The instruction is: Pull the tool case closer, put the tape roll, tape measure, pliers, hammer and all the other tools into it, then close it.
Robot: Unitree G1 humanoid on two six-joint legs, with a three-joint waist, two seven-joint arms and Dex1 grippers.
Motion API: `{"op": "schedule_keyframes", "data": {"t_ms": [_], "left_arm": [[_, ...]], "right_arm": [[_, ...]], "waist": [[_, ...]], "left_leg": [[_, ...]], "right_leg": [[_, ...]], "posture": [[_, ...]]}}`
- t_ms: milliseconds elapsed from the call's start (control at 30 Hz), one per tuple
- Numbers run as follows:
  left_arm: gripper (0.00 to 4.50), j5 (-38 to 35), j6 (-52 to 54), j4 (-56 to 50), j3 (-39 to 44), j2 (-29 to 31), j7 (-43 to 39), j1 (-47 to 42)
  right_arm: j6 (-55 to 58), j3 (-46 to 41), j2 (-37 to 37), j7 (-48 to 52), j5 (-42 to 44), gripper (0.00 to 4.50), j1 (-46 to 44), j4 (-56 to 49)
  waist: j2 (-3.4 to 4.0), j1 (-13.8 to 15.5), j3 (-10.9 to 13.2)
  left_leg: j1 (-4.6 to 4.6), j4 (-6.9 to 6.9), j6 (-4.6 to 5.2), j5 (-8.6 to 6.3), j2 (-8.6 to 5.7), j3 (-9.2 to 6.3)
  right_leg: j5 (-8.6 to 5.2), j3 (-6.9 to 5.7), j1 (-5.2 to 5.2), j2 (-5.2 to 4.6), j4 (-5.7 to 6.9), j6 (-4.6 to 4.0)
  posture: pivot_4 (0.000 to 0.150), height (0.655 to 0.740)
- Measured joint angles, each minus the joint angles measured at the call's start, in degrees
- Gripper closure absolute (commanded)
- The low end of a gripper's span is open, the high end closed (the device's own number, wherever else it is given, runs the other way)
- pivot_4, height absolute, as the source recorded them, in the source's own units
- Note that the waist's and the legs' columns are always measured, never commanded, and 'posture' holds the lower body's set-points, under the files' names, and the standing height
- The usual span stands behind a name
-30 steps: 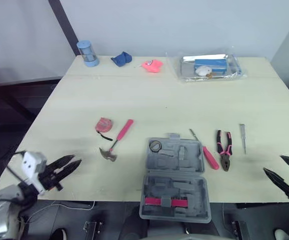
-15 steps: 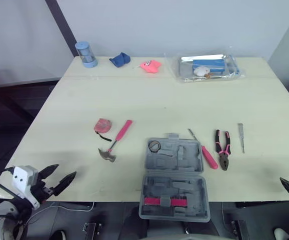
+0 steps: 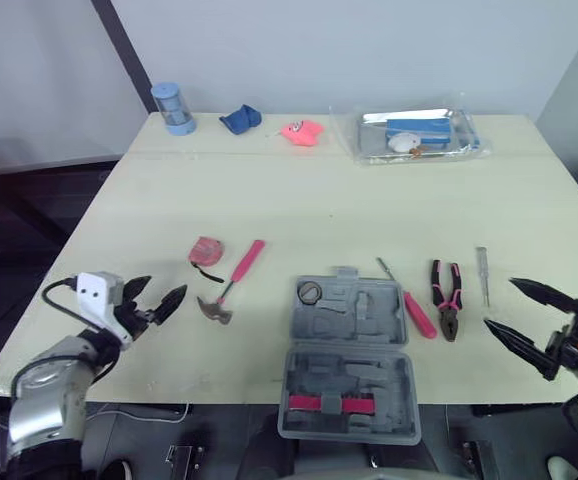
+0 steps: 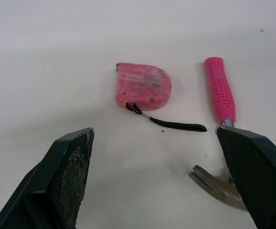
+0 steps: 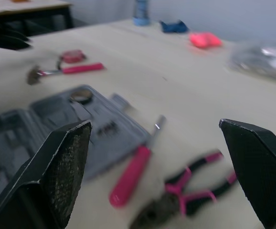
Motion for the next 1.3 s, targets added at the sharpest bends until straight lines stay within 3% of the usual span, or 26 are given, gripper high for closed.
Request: {"op": "schedule_keyframes", "data": {"t_ms": [233, 500, 867, 1000, 1100, 1133, 1233, 1300], "left_arm": [[0.14, 2.66, 9.42, -4.22, -4.3, -7.36, 14.62, -6.45], [0.14, 5.82, 14.97, -2.74, -6.52, -9.94, 23.82, -12.4], [0.14, 7.17, 16.67, 5.15, -7.3, -9.91, 24.65, -17.7], [1.3, 7.16, 16.59, 6.55, -6.67, -9.46, 23.62, -18.34], [2.81, 7.15, 16.56, 7.18, -6.38, -9.38, 23.11, -18.35], [2.95, 7.14, 16.41, 7.48, -6.24, -9.38, 22.85, -18.35], [4.28, 7.15, 16.18, 8.0, -6.03, -9.38, 22.65, -18.38], [4.47, 7.13, 16.12, 8.03, -6.03, -9.37, 22.24, -18.38]], "right_arm": [[3.38, 3.88, -2.53, 0.78, 0.22, 0.0, -7.12, -4.07], [4.81, 7.24, -2.53, 0.33, -0.07, 0.0, -10.08, -6.06], [4.89, 7.78, -2.53, 0.33, -0.14, 0.0, -10.43, -6.35], [4.9, 7.78, -2.53, 0.37, -0.15, 0.0, -10.45, -6.97], [4.89, 7.78, -2.53, 0.37, -0.15, 0.0, -10.45, -6.97], [4.89, 7.78, -2.53, 0.37, -0.15, 0.0, -10.45, -6.97], [4.86, 7.78, -2.53, 0.39, -0.18, 0.0, -10.45, -6.97], [4.83, 7.79, -2.52, 0.4, -0.25, 0.0, -10.54, -6.96]], "waist": [[-0.08, 0.12, -0.03], [-0.09, 0.11, -0.03], [-0.08, 0.25, -0.03], [-0.07, 0.24, -0.04], [-0.06, 0.33, -0.04], [-0.06, 0.38, -0.04], [-0.06, 0.41, -0.04], [-0.06, 0.45, -0.04]], "left_leg": [[-0.09, 0.09, -0.01, 0.0, -0.03, -0.17], [-0.1, 0.11, -0.02, 0.01, -0.06, -0.24], [-0.09, 0.11, -0.02, 0.01, -0.08, -0.26], [-0.09, 0.11, -0.03, 0.02, -0.09, -0.26], [-0.1, 0.11, -0.03, 0.02, -0.11, -0.26], [-0.1, 0.11, -0.03, 0.02, -0.11, -0.26], [-0.1, 0.11, -0.03, 0.02, -0.12, -0.26], [-0.1, 0.11, -0.03, 0.02, -0.12, -0.26]], "right_leg": [[0.02, -0.15, 0.03, -0.01, -0.02, 0.02], [0.02, -0.21, 0.03, -0.01, 0.0, 0.02], [0.02, -0.24, 0.04, -0.03, 0.01, 0.02], [0.02, -0.24, 0.04, -0.04, 0.01, 0.02], [0.02, -0.24, 0.04, -0.06, 0.01, 0.02], [0.02, -0.24, 0.04, -0.06, 0.0, 0.02], [0.02, -0.25, 0.04, -0.07, 0.0, 0.02], [0.02, -0.25, 0.05, -0.07, 0.0, 0.02]], "posture": [[0.15, 0.74], [0.15, 0.74], [0.15, 0.74], [0.15, 0.74], [0.15, 0.74], [0.15, 0.74], [0.15, 0.74], [0.15, 0.74]]}}
